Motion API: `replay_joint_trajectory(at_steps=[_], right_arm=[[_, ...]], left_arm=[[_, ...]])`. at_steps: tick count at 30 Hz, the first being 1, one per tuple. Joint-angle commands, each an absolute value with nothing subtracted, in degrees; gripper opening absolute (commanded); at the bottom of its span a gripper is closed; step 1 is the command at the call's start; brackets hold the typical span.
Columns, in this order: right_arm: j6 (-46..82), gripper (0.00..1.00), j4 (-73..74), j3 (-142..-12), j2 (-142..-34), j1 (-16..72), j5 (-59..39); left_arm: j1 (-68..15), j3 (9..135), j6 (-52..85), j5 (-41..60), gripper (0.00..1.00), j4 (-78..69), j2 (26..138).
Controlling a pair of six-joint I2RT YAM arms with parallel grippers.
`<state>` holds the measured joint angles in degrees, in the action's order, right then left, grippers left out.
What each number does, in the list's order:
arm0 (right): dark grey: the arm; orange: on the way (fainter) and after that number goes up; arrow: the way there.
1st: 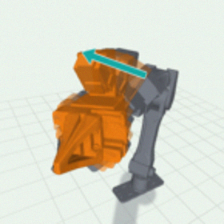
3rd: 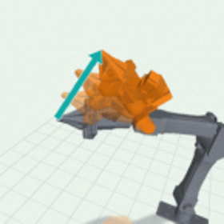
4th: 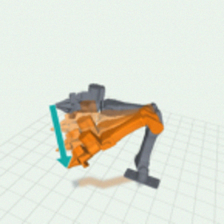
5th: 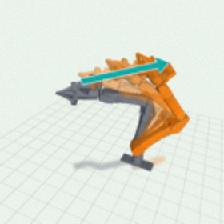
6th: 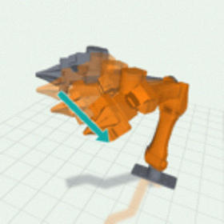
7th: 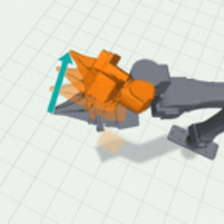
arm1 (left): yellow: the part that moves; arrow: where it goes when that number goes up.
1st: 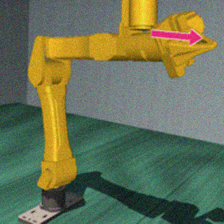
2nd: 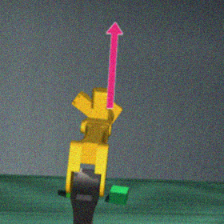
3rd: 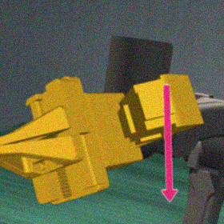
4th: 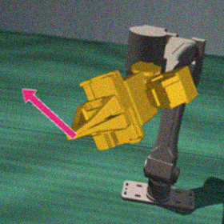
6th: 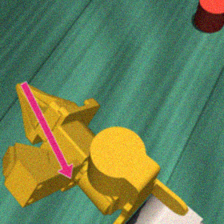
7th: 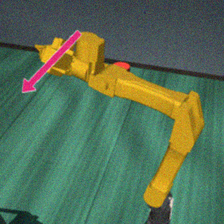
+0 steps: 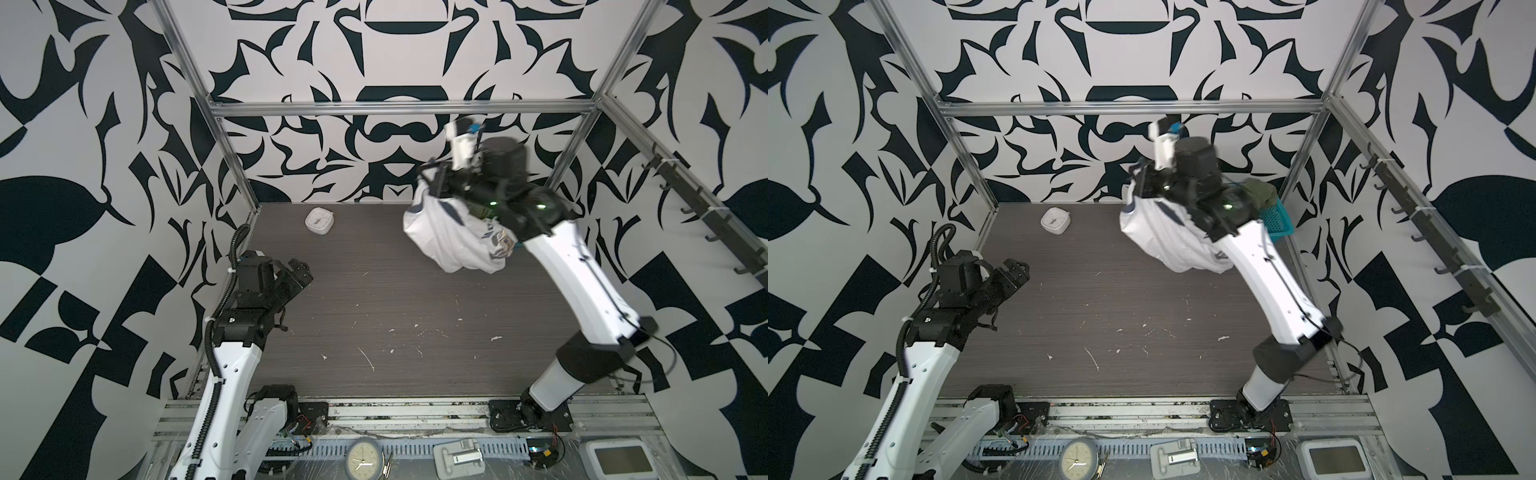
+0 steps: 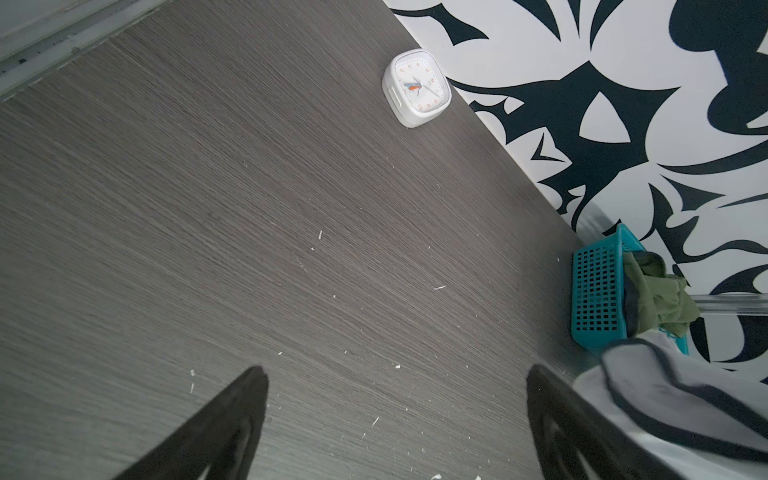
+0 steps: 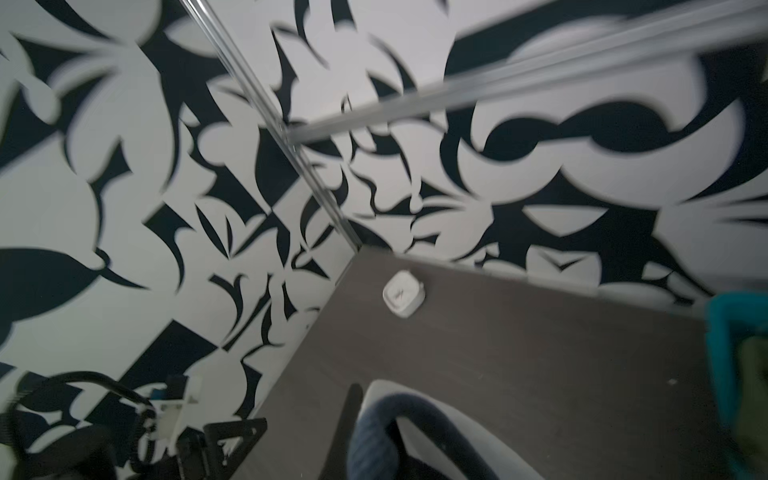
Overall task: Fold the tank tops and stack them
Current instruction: 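Lift the white tank top out of the basket with the right gripper, then lay the tank top on the table and release it with the right gripper, then grasp the tank top's strap with the left gripper while the right gripper grasps the hem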
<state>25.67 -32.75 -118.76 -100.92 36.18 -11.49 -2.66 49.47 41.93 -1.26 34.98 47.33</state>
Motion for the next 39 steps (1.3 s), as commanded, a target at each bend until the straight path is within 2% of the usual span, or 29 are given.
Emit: replay_joint_trajectory(at_steps=[1, 2, 3, 4, 6, 8, 11, 18, 21, 25, 29, 33, 36, 37, 39], right_arm=[[26.01, 0.35, -33.68, -118.20, -109.75, 40.86, -13.61], [25.59, 0.53, -36.81, -121.11, -112.64, 41.56, -13.54], [25.02, 0.65, -40.41, -123.96, -115.52, 41.91, -13.30], [24.71, 0.72, -43.57, -126.46, -117.19, 41.92, -12.36], [23.07, 0.81, -48.14, -128.84, -117.71, 41.92, -8.54], [20.61, 0.84, -49.12, -126.40, -114.82, 41.71, -4.31], [19.90, 0.85, -47.94, -116.95, -107.19, 39.68, -0.06], [29.79, 0.79, -36.79, -80.61, -83.27, 23.63, -3.98], [32.50, 0.78, -35.23, -69.05, -74.80, 18.33, -3.43], [36.48, 0.77, -33.22, -59.11, -65.12, 16.61, -1.65], [40.22, 0.77, -31.03, -51.96, -60.22, 16.60, 0.44], [40.05, 0.77, -30.12, -48.73, -60.33, 16.52, 1.14], [39.77, 0.77, -28.79, -47.15, -62.13, 16.48, 1.42], [39.78, 0.77, -28.18, -46.83, -62.70, 16.44, 1.32], [39.73, 0.77, -26.37, -46.20, -63.98, 16.35, 0.68]], left_arm=[[-2.58, 49.47, 41.16, -1.70, 0.99, 36.44, 47.62], [-2.57, 49.48, 40.84, -1.34, 0.99, 36.47, 47.80], [-2.55, 49.40, 40.49, -0.76, 0.99, 36.47, 48.04], [-2.55, 49.35, 40.14, -0.24, 0.99, 36.54, 48.37], [-2.61, 49.48, 39.41, 1.08, 0.99, 36.98, 49.98], [-2.65, 49.70, 38.22, 4.76, 0.99, 36.73, 52.59], [-4.89, 50.88, 37.27, 9.12, 0.99, 36.38, 59.49], [-23.95, 61.13, 38.96, 2.98, 1.00, 34.03, 80.11], [-29.39, 68.55, 39.37, 2.39, 1.00, 32.36, 89.83], [-33.66, 83.34, 37.51, 3.97, 0.89, 34.27, 105.45], [-36.00, 98.61, 36.32, 0.42, 0.91, 39.67, 119.09], [-36.65, 111.45, 35.68, -1.71, 0.92, 46.07, 130.31], [-37.39, 115.59, 35.51, -0.75, 0.87, 46.41, 134.44], [-37.68, 116.15, 35.51, -0.58, 0.82, 46.41, 135.06], [-37.88, 116.42, 35.51, -0.11, 0.58, 46.41, 135.44]])
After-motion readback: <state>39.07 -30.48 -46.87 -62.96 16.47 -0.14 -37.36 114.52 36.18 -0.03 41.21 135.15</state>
